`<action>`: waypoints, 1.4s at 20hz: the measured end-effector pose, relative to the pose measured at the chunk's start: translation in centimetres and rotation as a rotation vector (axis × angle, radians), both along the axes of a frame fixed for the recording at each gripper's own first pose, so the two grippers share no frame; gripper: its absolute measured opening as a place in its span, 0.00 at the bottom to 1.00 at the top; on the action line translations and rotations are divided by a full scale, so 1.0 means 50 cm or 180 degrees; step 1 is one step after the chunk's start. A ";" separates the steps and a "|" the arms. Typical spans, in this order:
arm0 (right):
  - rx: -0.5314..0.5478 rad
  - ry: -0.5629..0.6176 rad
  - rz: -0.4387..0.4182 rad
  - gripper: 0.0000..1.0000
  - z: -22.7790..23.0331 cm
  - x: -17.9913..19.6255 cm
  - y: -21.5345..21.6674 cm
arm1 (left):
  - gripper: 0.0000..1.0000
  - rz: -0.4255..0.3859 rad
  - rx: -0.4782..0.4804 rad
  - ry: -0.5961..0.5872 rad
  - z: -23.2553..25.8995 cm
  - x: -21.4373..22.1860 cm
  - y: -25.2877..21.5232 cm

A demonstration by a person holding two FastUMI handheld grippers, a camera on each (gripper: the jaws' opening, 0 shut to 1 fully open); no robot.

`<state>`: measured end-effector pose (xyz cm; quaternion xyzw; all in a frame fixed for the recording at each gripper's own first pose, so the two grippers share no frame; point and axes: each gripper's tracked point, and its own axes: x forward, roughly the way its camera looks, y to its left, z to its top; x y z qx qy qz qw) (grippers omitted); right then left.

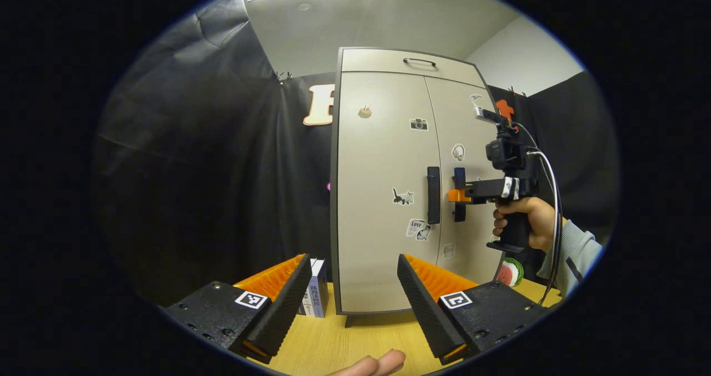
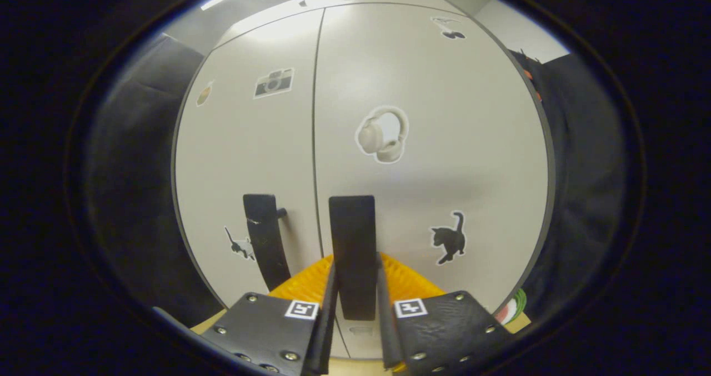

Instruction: Open the right door of the double-door shoe cabinet with the right hand, and open the left door with the left hand.

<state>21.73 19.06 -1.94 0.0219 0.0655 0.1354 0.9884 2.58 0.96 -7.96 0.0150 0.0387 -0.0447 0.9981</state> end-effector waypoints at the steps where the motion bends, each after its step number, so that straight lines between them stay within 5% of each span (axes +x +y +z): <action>1: 0.0020 -0.0003 -0.0035 0.32 -0.003 0.015 0.002 | 0.97 0.0011 0.0003 0.0009 -0.002 -0.001 0.001; 2: 0.0035 0.0012 -0.0042 0.28 -0.001 0.008 0.001 | 0.97 0.0021 0.0005 0.0015 -0.003 -0.002 0.002; 4: 0.0069 0.0034 -0.0056 0.36 -0.005 0.009 -0.001 | 0.97 0.0031 0.0001 0.0008 -0.002 -0.004 0.003; 14: -0.0053 -0.0020 0.0106 0.27 -0.004 -0.006 -0.006 | 0.97 0.0067 -0.0020 0.0023 0.000 -0.012 0.001; 15: -0.0024 0.0017 0.0141 0.18 -0.007 -0.009 -0.007 | 0.97 0.0071 -0.0023 0.0025 0.000 -0.010 0.000; 28: 0.0193 0.0174 0.0477 0.18 0.021 -0.074 -0.062 | 0.97 -0.0034 0.0011 0.0036 0.004 -0.031 -0.064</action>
